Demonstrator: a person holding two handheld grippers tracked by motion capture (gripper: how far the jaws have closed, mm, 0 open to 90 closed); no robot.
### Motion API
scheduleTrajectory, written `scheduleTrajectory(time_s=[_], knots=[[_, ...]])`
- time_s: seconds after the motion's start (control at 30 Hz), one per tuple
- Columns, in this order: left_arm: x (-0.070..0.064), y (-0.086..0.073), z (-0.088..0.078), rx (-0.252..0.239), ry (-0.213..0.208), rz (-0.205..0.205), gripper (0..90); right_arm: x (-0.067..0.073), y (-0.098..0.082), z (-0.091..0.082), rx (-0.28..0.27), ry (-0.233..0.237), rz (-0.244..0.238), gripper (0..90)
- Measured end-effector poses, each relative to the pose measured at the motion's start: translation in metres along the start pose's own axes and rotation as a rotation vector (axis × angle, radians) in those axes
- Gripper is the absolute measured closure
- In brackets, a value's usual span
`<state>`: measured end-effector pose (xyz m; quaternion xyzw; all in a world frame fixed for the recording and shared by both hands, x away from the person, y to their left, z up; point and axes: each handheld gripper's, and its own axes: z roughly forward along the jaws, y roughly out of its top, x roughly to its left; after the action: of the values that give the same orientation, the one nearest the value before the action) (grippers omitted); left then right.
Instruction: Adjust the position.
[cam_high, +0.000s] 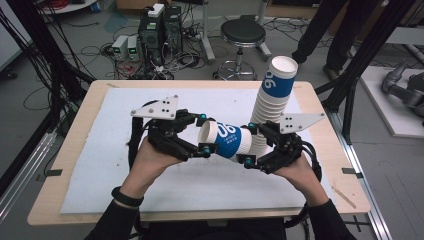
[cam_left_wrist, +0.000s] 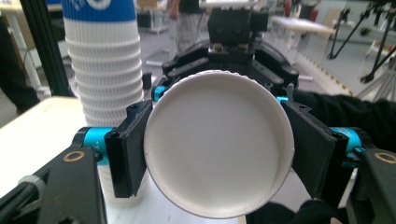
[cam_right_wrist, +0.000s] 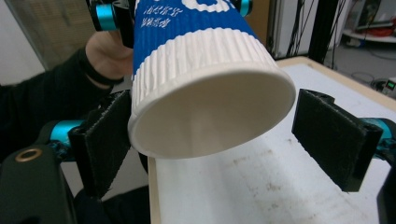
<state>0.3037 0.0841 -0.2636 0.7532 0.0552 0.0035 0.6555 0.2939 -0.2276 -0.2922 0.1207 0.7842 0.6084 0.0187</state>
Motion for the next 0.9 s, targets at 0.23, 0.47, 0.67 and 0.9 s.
scheduleTrajectory(time_s=[0.23,0.47,0.67,0.9], knots=[[0.0003,-0.0010,-0.0044,-0.091,0.011,-0.007,29.1,0.0011,-0.0015,0.0059,-0.026,-0.011,0.024,13.7],[0.0014,-0.0010,-0.0089,-0.118,0.028,-0.014,29.3,-0.0002,-0.0017,0.0030,-0.049,-0.023,0.027,13.7],[0.0017,-0.0024,-0.0071,-0.153,0.004,-0.024,29.3,0.0003,-0.0018,0.0034,-0.078,-0.002,0.045,13.5],[0.0029,-0.0059,-0.0044,-0.177,-0.009,-0.041,29.2,0.0023,-0.0029,0.0091,-0.073,0.008,0.043,13.5]])
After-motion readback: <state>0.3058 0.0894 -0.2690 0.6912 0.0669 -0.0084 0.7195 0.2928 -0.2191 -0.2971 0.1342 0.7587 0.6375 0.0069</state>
